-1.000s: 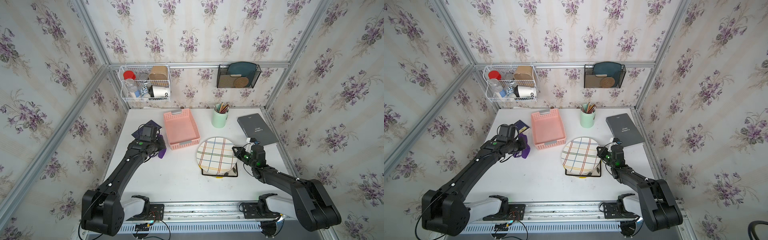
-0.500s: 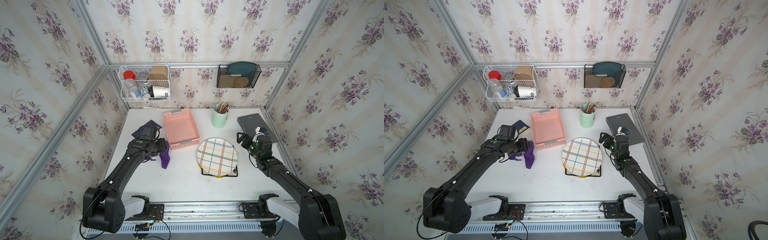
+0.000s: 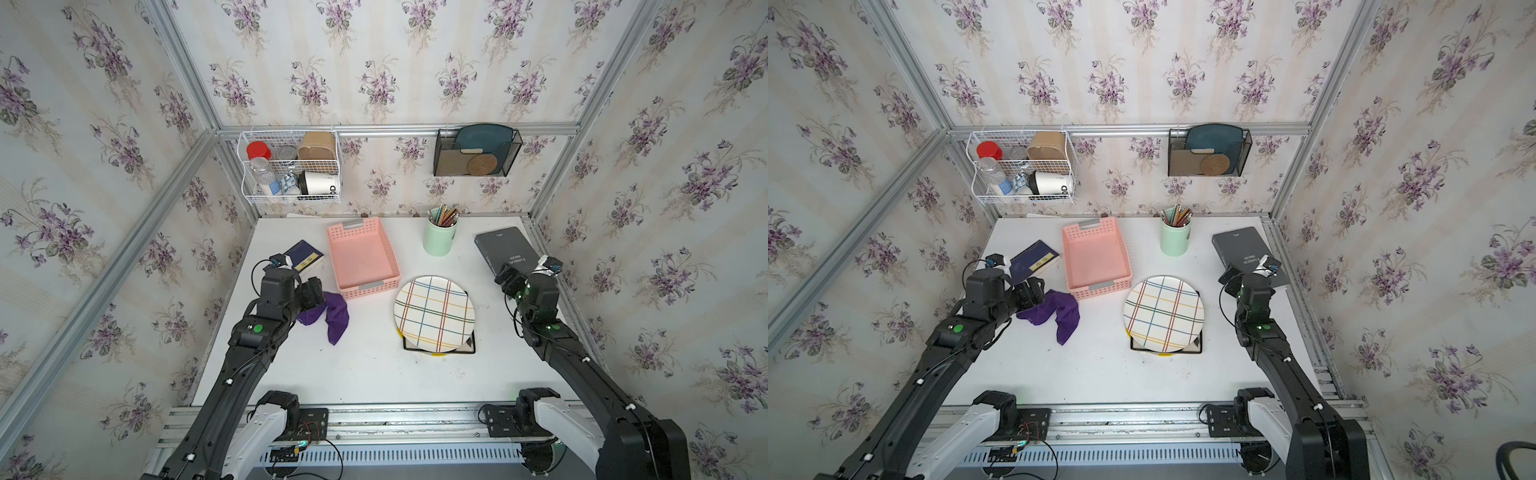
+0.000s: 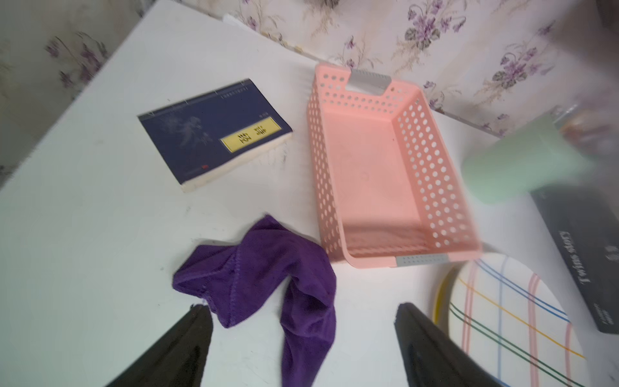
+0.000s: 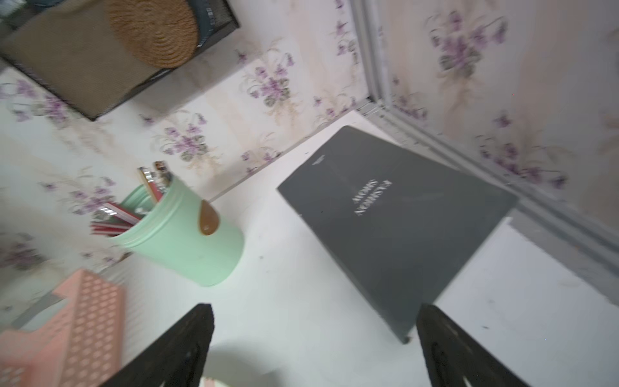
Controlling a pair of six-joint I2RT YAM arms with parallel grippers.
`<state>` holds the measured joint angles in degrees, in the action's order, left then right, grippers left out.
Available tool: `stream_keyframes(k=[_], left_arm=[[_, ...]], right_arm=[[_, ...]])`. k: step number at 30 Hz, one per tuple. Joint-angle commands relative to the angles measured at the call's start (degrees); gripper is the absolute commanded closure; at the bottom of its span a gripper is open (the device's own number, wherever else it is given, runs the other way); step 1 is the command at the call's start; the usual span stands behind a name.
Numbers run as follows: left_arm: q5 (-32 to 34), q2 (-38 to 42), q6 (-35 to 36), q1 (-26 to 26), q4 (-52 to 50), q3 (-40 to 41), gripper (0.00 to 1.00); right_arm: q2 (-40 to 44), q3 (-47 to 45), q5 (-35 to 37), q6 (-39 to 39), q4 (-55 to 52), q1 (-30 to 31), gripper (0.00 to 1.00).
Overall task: Wipe the wet plate dry
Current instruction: Place the towel at the center of the board, then reset both arms
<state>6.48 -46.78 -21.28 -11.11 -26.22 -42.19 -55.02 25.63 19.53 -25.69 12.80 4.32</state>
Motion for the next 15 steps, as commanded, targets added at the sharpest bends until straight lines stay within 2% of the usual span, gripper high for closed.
stream_keyframes(k=[1,4,7,10,13,15], left_arm=[[10.24,2.59,10.4,0.13,13.16,7.31,0.14],[15.37,2.62,12.67,0.12,27.98,17.77,0.13],[13.71,0.26,17.83,0.22,43.5,26.17,0.15],[11.96,-6.19,20.79,0.56,46.64,25.37,0.15],[10.53,-15.2,21.7,0.93,52.11,23.33,0.15],[9.83,-20.89,21.3,1.27,55.19,21.66,0.15]], right_arm=[[0.85,-4.86,11.19,8.01,7.46,-0.44,0.0],[1.07,-13.33,9.83,14.17,21.05,-0.98,0.0],[-3.67,-18.42,3.47,15.38,30.92,-3.43,0.0],[-12.08,-15.68,0.07,16.88,35.03,-4.3,0.0],[-22.6,-13.8,-3.62,17.64,50.37,-4.78,0.0],[-27.89,-10.62,-4.87,16.86,52.08,-4.55,0.0]])
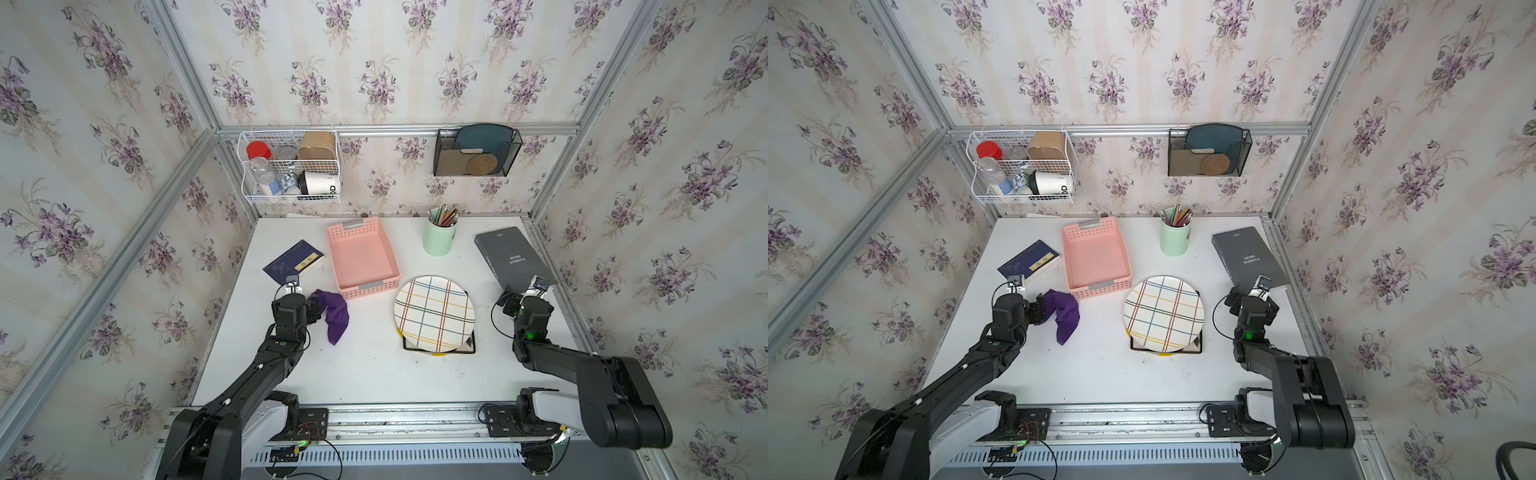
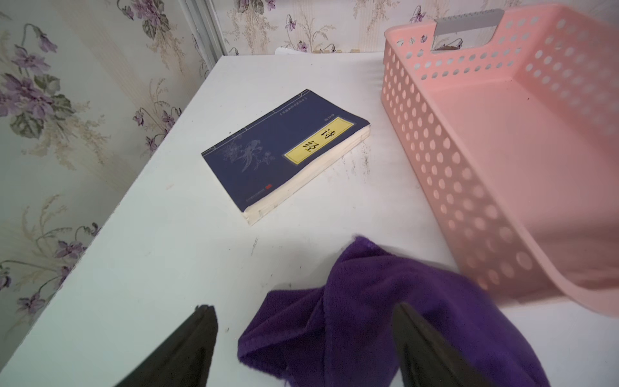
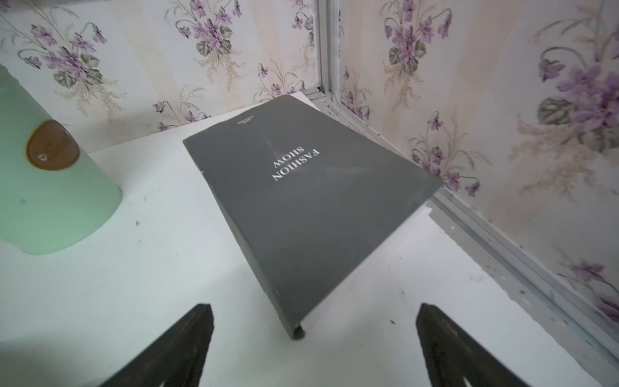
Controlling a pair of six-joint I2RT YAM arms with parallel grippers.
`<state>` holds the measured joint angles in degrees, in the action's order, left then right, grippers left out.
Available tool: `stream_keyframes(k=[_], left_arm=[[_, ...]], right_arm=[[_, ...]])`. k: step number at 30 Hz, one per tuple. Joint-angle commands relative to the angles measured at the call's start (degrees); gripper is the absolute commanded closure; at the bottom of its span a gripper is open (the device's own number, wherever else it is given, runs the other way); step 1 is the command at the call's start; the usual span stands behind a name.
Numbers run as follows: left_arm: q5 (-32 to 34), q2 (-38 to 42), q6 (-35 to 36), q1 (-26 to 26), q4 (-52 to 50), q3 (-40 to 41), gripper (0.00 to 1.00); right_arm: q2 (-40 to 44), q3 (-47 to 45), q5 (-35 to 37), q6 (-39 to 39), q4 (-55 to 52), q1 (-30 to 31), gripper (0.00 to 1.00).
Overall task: Wipe the wet plate dry
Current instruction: Reset both arms
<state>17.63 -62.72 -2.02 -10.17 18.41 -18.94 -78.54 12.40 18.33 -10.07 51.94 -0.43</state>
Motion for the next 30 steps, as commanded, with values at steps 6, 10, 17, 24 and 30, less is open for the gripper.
stream_keyframes(k=[6,10,17,24,30], left_arm=[[-4.09,-16.36,1.48,1.01,10.66,-9.66,0.14],[-8.77,-17.94,2.38,1.74,7.68,-12.47,0.14],[-8.1,-13.55,0.88,2.51,15.02,-5.73,0.14],[-15.01,-14.04,-3.04,8.3,12.81,-6.84,0.14],[-16.08,-14.91,4.43,10.7,14.74,-7.74,0.18]], right_arm=[[-8.37,-2.22,-6.54,5.7,26.59,2.71,0.0],[-8.85,-1.65,-4.82,5.67,22.96,3.37,0.0],[-9.6,-7.61,-3.7,6.48,36.71,3.86,0.0],[-9.85,-1.0,-5.93,7.97,24.95,4.4,0.0],[-9.94,-0.58,-6.97,8.39,24.34,4.46,0.0]])
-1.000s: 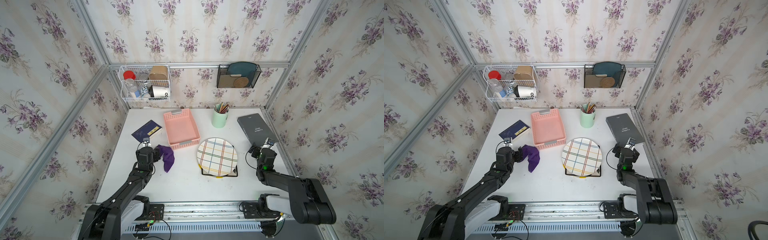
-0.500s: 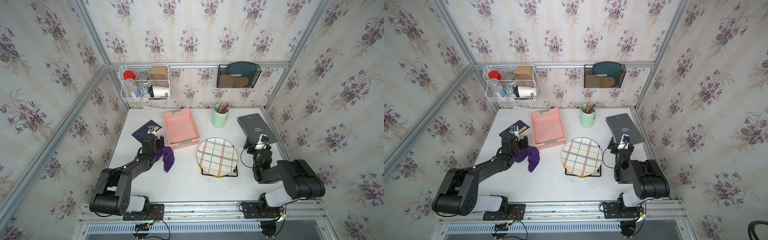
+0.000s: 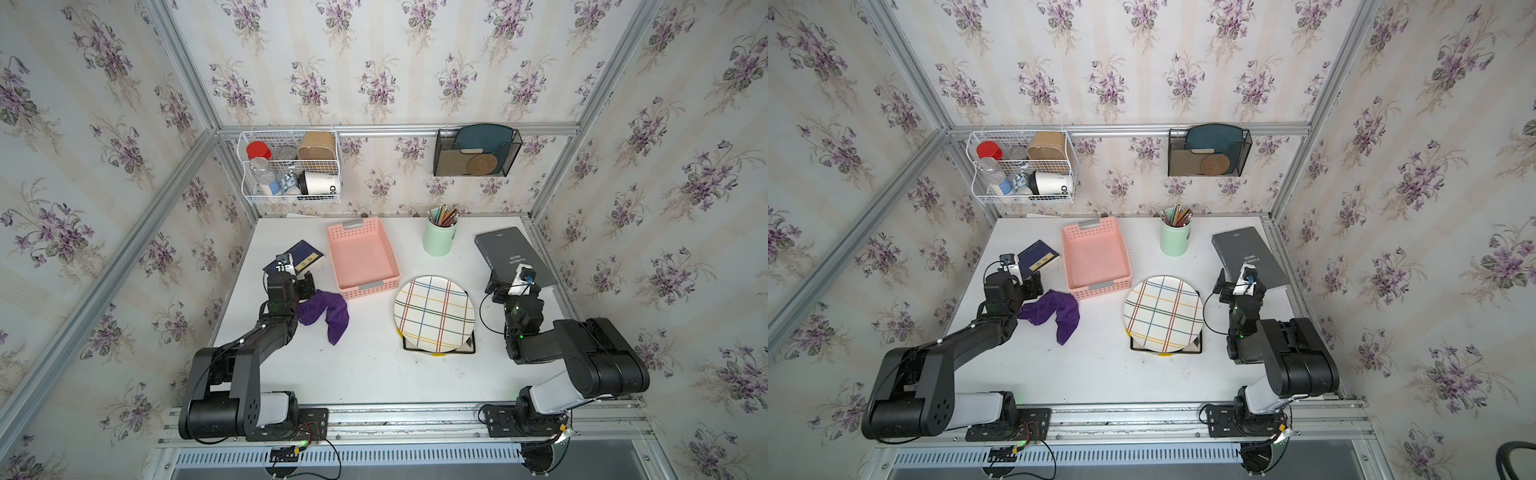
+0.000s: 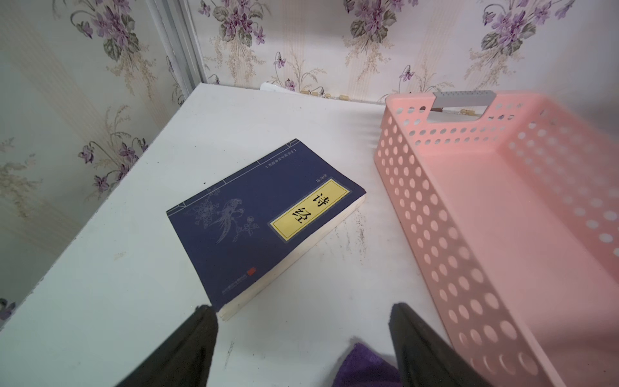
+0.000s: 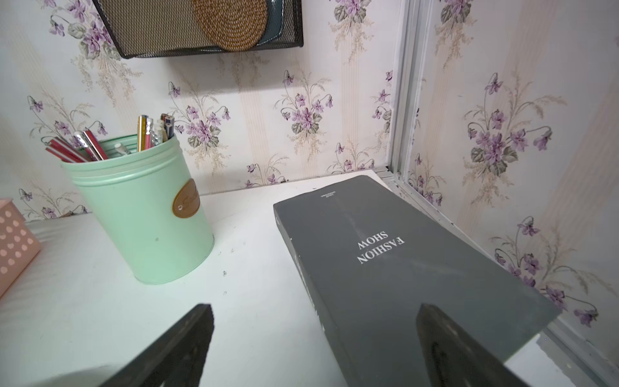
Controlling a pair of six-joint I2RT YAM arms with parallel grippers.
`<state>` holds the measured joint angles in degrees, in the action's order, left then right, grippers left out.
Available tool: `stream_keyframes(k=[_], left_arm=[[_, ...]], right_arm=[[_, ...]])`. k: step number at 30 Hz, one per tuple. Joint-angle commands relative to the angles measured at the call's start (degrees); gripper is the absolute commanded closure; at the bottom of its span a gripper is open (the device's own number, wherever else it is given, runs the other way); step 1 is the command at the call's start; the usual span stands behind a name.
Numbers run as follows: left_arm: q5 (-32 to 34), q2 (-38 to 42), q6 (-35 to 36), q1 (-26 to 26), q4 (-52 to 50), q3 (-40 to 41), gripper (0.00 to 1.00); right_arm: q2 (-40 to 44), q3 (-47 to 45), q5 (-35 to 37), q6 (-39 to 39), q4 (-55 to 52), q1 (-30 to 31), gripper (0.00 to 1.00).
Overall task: Wipe the wet plate dry
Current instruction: Reset both arms
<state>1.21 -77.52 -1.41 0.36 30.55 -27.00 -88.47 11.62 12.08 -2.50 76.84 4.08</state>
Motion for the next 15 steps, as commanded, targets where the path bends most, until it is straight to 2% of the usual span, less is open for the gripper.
stream_keyframes(k=[1,3,5,6,7,8,9,11,12,15], left_arm=[[3.01,-1.75,1.67,0.8,4.28,0.27,0.18],[-0.97,-3.07,-1.0,3.26,2.21,-1.39,0.19],[-5.73,-7.6,1.23,3.26,7.99,-0.65,0.19],[-6.12,-8.32,3.21,1.96,9.76,0.5,0.2],[-4.34,-9.2,4.86,0.25,13.59,2.95,0.21],[-2.77,-10.85,5.66,-0.49,22.43,5.6,0.21],[-1.79,-10.83,5.5,-0.61,23.88,6.09,0.19],[0.26,-8.96,3.72,-0.65,15.93,3.84,0.16],[0.6,-9.04,3.91,-0.63,14.4,2.86,0.12],[0.68,-10.65,4.36,-0.65,21.46,4.98,0.03]], right_arm=[[-0.01,0.17,-0.78,0.79,-0.5,-0.08,0.0],[-0.04,0.16,-0.74,0.83,-0.48,-0.03,0.0],[-0.01,0.19,-0.73,0.82,-0.5,-0.03,0.0],[-0.02,0.19,-0.66,0.85,-0.46,-0.06,0.0],[0.05,0.22,-0.7,0.89,-0.57,-0.04,0.0],[-0.01,0.19,-0.67,0.92,-0.51,-0.03,0.0],[-0.04,0.18,-0.73,0.92,-0.54,-0.03,0.0],[-0.02,0.24,-0.69,0.92,-0.55,-0.03,0.0],[-0.04,0.18,-0.73,0.92,-0.47,-0.03,0.0],[-0.03,0.22,-0.71,0.92,-0.53,-0.03,0.0]])
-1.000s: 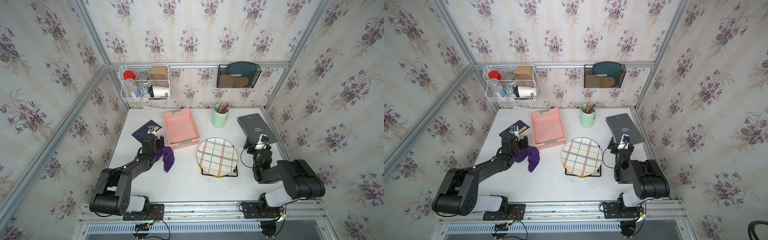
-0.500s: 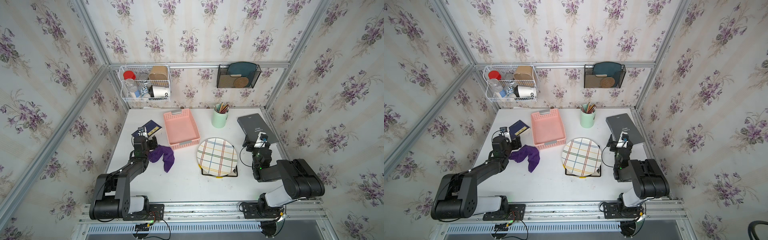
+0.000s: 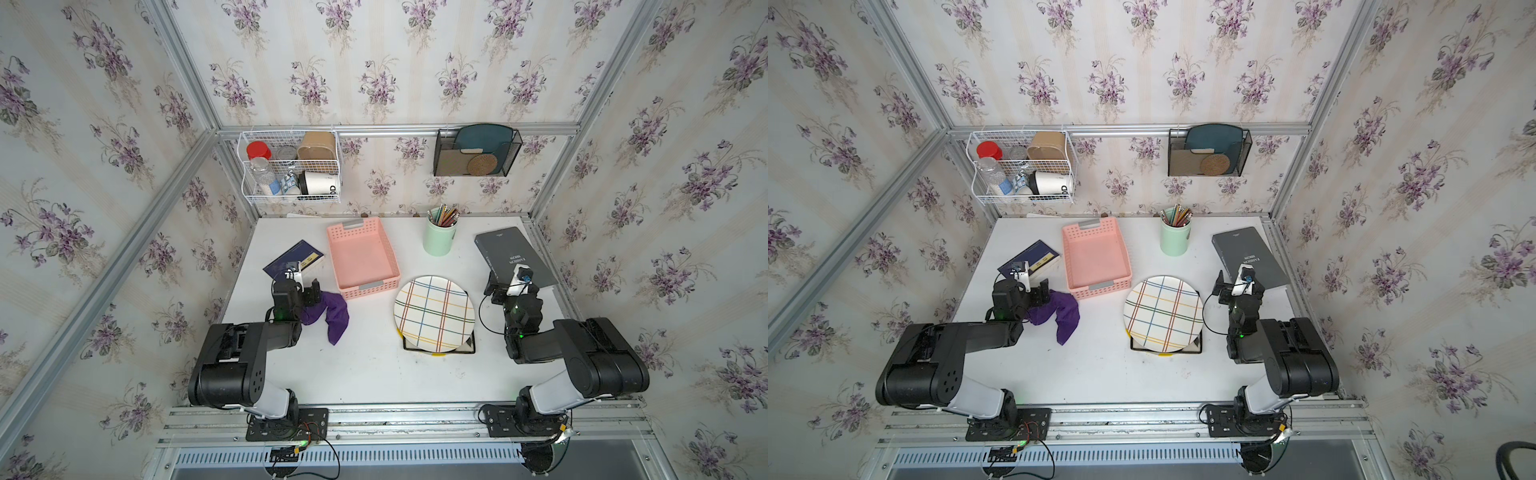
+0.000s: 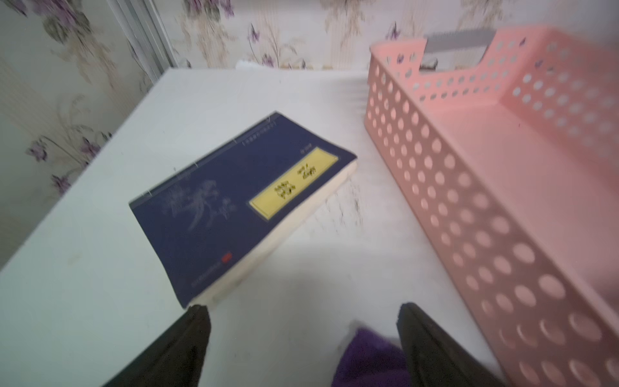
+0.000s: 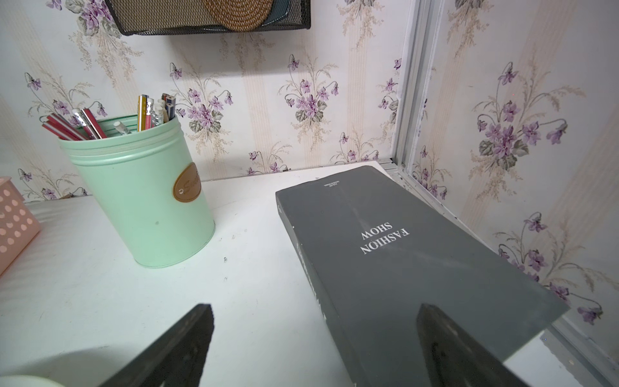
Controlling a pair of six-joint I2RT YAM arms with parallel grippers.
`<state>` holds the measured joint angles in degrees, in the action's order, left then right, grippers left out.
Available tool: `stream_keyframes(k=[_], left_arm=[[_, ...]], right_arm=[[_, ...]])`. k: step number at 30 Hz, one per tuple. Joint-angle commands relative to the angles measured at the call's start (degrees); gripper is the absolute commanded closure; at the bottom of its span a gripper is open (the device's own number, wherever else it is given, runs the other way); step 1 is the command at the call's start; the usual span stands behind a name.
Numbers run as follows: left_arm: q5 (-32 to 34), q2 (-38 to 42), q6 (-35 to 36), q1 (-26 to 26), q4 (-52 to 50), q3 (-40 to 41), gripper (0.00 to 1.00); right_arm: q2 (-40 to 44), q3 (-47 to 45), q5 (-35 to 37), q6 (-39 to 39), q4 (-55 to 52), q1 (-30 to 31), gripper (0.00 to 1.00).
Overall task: Wipe the wet plate dry
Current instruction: Reset both arms
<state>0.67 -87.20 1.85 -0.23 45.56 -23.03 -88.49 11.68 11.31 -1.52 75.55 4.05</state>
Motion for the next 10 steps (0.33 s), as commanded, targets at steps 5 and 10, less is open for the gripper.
stream_keyframes(k=[5,10], left_arm=[[1.52,-1.19,0.99,-0.12,6.53,1.1,0.0],[1.4,-1.02,0.88,-0.08,6.09,0.97,0.0]], right_arm=[[-0.29,1.17,-1.42,-0.64,-1.56,-0.73,0.0],[0.15,0.07,-1.63,-0.33,-0.5,-0.71,0.0]])
